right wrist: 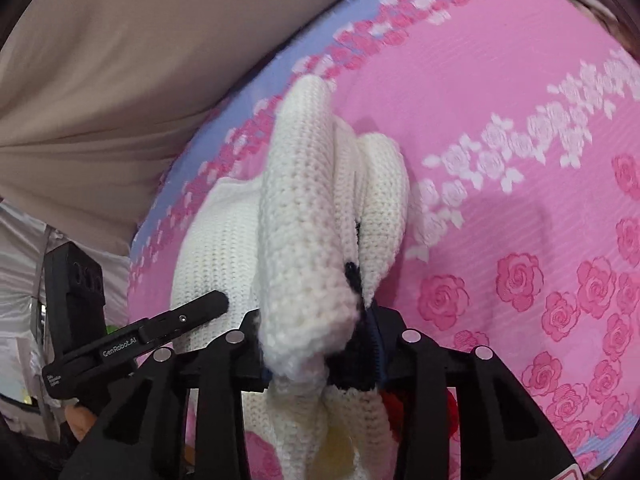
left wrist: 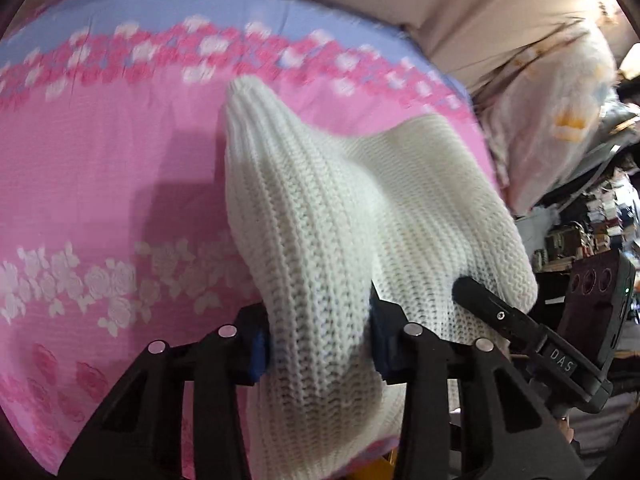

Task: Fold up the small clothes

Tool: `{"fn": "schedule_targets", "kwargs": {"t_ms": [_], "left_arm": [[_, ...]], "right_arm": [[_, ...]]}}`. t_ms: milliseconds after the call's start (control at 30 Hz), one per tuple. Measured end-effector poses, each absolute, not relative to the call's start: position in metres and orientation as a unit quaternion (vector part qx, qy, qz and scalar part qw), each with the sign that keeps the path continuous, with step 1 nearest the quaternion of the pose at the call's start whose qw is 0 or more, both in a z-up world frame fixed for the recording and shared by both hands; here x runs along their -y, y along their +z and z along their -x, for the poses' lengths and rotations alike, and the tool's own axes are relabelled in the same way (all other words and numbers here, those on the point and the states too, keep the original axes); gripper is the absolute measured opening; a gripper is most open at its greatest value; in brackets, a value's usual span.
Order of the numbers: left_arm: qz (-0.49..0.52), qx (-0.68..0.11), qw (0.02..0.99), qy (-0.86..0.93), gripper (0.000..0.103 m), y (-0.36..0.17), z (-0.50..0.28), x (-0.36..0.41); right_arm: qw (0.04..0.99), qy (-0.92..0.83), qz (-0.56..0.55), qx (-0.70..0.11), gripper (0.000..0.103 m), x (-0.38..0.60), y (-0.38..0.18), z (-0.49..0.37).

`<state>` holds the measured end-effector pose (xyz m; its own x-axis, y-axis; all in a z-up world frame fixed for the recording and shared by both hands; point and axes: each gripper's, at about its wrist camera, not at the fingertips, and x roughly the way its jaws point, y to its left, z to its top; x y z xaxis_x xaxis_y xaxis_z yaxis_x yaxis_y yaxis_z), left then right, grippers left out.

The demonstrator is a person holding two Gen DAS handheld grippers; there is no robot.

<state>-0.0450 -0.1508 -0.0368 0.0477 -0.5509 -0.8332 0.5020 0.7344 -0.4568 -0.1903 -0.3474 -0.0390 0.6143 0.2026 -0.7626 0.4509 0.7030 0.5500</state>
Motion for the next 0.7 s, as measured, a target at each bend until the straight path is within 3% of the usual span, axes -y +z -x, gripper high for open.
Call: {"fn": "schedule_targets", "kwargs": {"t_ms": [200, 467, 700], "left_arm": [[0.014, -0.487, 0.760, -0.431, 0.038, 0.084, 0.055, 0.140], [0.022, -0.289, 0.825, -0.485, 0.038, 0.248, 0.070, 0.083], [0.025, -0.164, 0.867, -0.470, 0.040, 0.327, 0.073, 0.008]], "right_arm": [[0.877, -0.070, -0.324, -0.348, 0.035, 0.332, 0.076, 0.196], [0.956, -0.012, -0.236, -0.173, 0.036, 0.289, 0.232, 0.197], [0.980, 0.061, -0.173, -0.075, 0.037, 0.231, 0.314, 0.180]]}}
